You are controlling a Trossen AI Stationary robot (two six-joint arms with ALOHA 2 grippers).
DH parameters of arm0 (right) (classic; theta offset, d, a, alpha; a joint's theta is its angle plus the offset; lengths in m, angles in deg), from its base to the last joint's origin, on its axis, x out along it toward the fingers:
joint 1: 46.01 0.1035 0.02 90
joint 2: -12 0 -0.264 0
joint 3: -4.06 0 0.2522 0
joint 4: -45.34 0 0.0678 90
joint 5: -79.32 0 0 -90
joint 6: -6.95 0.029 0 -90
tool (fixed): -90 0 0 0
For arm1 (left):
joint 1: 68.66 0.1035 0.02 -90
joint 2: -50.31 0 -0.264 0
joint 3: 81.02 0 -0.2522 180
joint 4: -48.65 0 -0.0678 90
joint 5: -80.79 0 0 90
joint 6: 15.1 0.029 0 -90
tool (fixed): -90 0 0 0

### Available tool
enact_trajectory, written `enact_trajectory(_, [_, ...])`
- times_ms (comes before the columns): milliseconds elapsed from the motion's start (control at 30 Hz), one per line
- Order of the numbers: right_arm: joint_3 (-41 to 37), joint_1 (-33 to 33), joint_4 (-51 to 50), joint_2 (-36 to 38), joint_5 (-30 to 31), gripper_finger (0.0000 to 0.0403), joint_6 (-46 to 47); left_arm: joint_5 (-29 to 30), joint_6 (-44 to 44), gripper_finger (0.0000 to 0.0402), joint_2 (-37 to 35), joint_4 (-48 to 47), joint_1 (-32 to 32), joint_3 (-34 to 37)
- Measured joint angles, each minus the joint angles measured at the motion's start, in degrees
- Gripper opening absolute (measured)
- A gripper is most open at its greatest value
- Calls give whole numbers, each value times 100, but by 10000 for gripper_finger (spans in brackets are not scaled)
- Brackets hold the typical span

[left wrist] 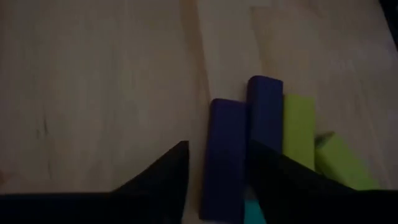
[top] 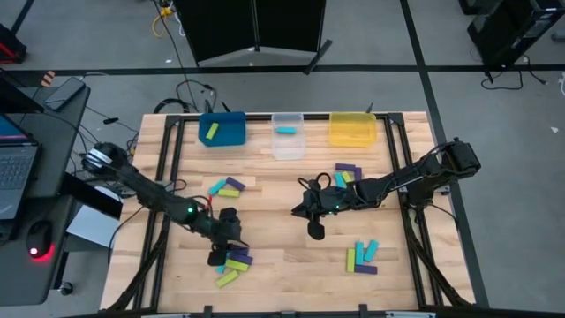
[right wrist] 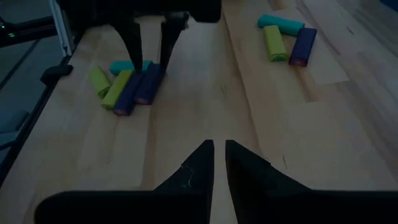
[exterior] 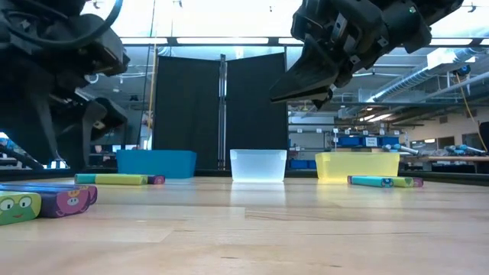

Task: Sort blocks
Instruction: Put the violet block into the yellow bin

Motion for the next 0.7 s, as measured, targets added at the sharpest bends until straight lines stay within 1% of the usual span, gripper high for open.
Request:
enact_trajectory(200, [0, 0, -1, 0, 9, 35, -96, -207, 65, 55, 198, 169, 0, 0])
enact_trajectory(300, [0, 0, 2, 0, 9, 30, -146, -211, 143, 16, 201, 188, 2, 0])
enact_trajectory(333, [0, 0, 0, 0, 9, 29, -149, -195, 164, 9, 201, 186, 2, 0])
enact_trajectory(533, [0, 0, -6, 0, 9, 28, -151, -90, 291, 11, 235, 152, 31, 0])
enact_trajectory(700, [0, 0, -20, 0, 9, 28, -151, -320, 267, 10, 302, 191, -29, -8])
